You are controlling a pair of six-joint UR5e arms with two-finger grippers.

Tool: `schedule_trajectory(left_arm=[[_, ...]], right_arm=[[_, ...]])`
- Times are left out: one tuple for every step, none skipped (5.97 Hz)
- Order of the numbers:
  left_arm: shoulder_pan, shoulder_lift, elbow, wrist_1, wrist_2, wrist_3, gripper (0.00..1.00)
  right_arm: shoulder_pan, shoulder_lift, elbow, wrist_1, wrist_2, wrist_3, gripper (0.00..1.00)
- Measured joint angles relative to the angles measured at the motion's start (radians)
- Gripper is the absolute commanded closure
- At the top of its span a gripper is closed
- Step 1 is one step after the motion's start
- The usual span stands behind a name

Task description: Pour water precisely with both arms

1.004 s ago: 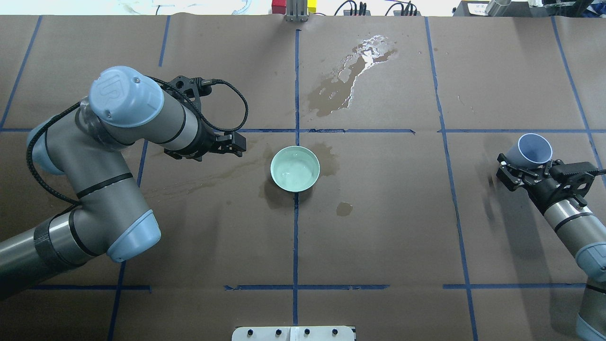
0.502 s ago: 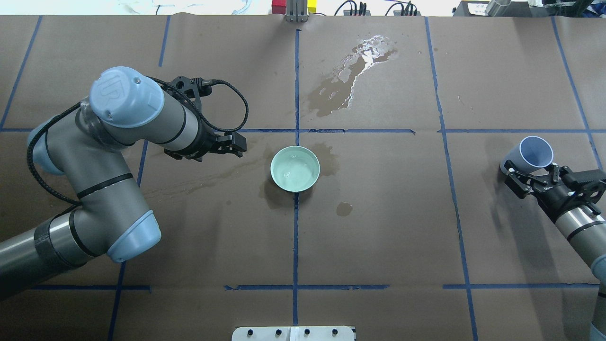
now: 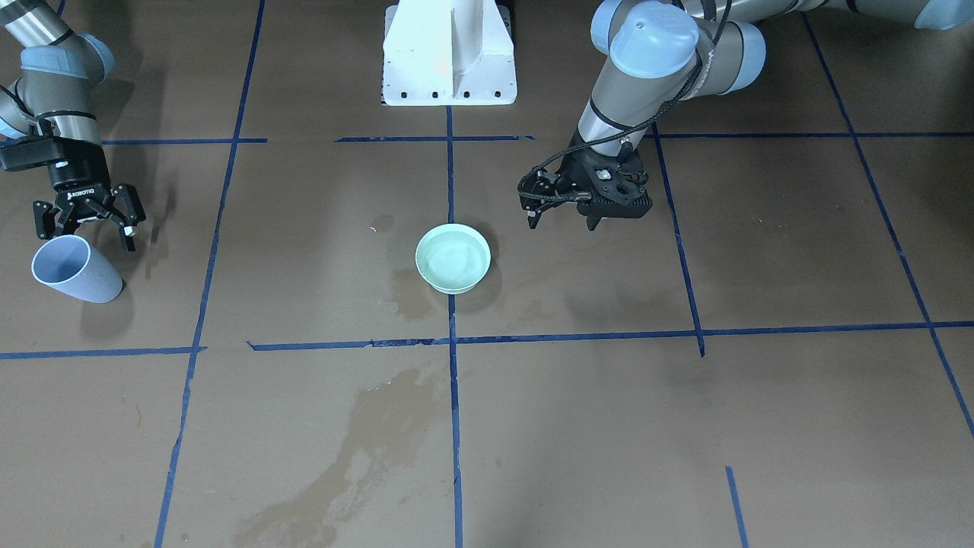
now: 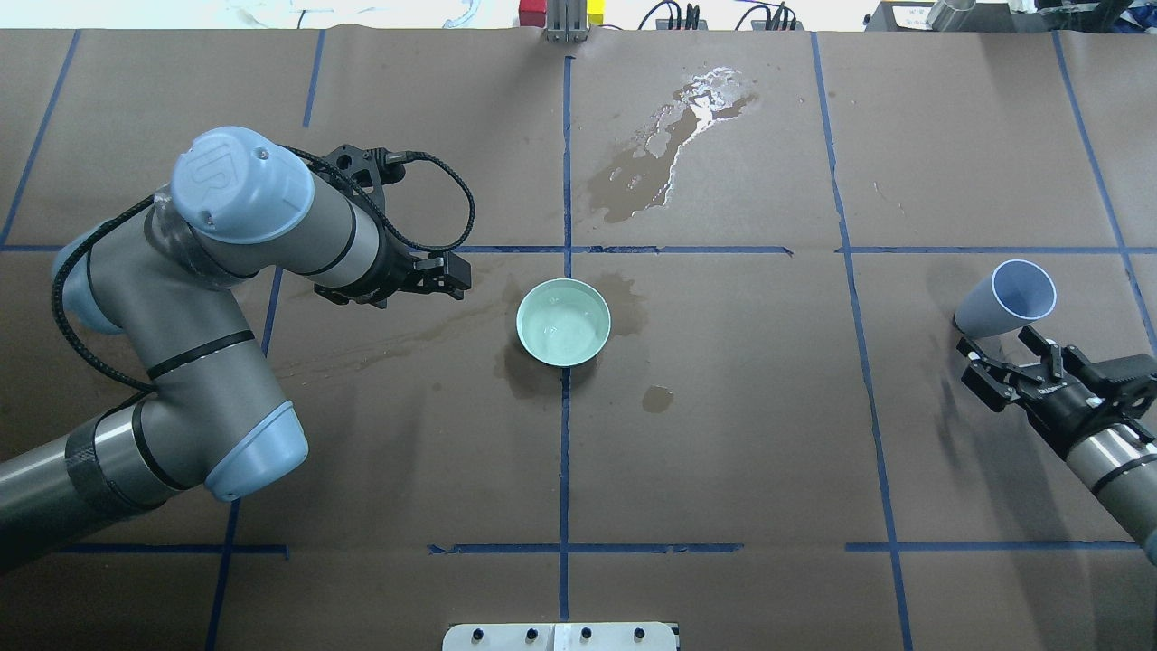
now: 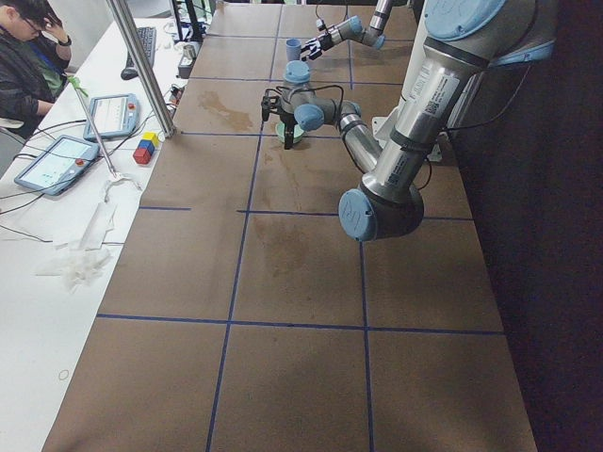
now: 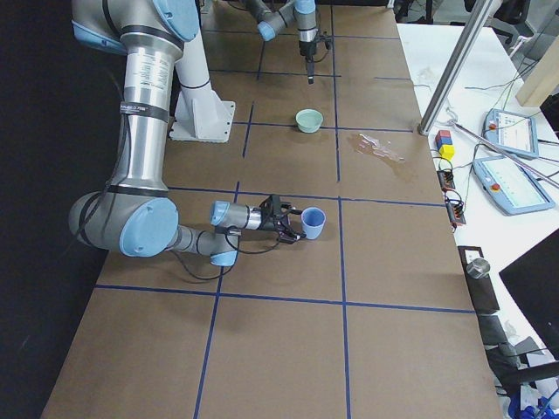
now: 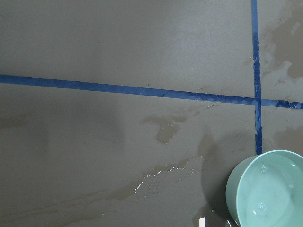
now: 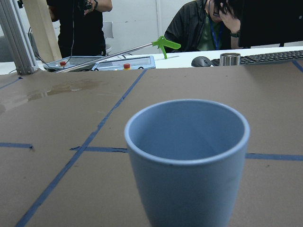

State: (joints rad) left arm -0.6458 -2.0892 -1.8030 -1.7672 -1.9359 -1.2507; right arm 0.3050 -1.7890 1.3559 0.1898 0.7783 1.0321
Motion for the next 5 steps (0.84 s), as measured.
schedule_trajectory(left_arm=[[0.001,0.000,-0.003,0.000,0.000,-0.001,0.00],[0.001,0.000,-0.007,0.000,0.000,-0.001,0.00],[0.001,0.000,-0.011,0.000,0.000,-0.001,0.00],[0.002,0.000,-0.013,0.000,0.002,-0.002,0.00],[0.003,0.000,-0.013,0.000,0.004,-0.002,0.00]], right_arm=[[-0.022,-0.036,0.000,0.057,0.000,0.000,0.00],[-0.037,-0.080,0.000,0.124,0.014,0.000,0.00],[-0.043,-0.133,0.002,0.196,0.044,-0.001,0.00],[-0.041,-0.179,0.005,0.257,0.085,-0.005,0.00],[-0.028,-0.211,0.006,0.297,0.136,-0.009,0.00]])
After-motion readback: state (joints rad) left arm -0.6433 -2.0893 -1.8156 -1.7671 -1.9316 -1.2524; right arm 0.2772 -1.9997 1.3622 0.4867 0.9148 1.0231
